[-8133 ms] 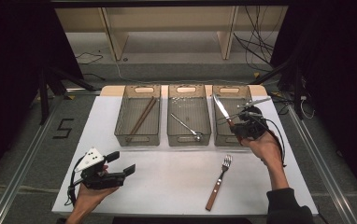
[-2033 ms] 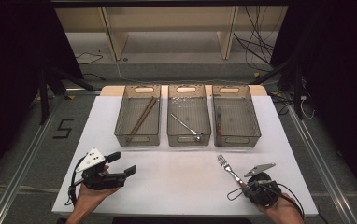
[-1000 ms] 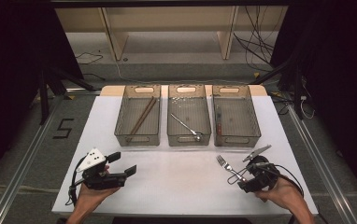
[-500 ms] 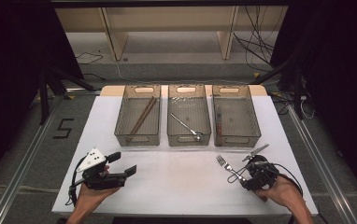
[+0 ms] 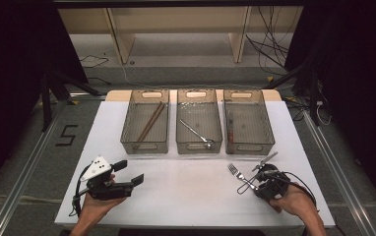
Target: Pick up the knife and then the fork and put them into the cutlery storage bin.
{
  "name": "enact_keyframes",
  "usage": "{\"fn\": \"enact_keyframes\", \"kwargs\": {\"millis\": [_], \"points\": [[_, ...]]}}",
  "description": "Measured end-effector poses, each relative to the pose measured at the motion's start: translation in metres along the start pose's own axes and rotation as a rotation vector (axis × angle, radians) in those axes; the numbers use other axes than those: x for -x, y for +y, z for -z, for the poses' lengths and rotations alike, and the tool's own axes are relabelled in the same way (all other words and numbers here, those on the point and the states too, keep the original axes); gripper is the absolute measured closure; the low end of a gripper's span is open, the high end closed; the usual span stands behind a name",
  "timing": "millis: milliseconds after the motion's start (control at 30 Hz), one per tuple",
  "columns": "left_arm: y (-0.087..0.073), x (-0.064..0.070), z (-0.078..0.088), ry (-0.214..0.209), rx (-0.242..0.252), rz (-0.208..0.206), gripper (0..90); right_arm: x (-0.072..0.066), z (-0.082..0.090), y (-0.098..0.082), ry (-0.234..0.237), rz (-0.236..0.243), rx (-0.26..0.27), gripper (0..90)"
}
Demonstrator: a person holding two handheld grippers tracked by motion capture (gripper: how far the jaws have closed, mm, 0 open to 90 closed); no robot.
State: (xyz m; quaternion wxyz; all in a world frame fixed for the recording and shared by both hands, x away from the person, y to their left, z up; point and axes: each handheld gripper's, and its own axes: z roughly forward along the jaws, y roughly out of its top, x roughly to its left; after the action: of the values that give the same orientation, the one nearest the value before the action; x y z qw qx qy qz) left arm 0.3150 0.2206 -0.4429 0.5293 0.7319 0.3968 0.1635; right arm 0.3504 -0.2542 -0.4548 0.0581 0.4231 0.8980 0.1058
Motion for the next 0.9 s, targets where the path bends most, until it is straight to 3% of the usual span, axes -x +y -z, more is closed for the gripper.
{"fn": "enact_keyframes", "kwargs": {"millis": [333, 900], "points": [[0.0, 0.0, 0.0, 0.0, 0.0, 0.0, 16.0, -0.004, 0.0, 0.003, -0.01, 0.016, -0.015, 77.0], [0.0, 0.0, 0.0, 0.002, 0.001, -0.001, 16.0, -0.005, 0.016, 0.003, -0.007, 0.022, 0.082, 77.6]]}}
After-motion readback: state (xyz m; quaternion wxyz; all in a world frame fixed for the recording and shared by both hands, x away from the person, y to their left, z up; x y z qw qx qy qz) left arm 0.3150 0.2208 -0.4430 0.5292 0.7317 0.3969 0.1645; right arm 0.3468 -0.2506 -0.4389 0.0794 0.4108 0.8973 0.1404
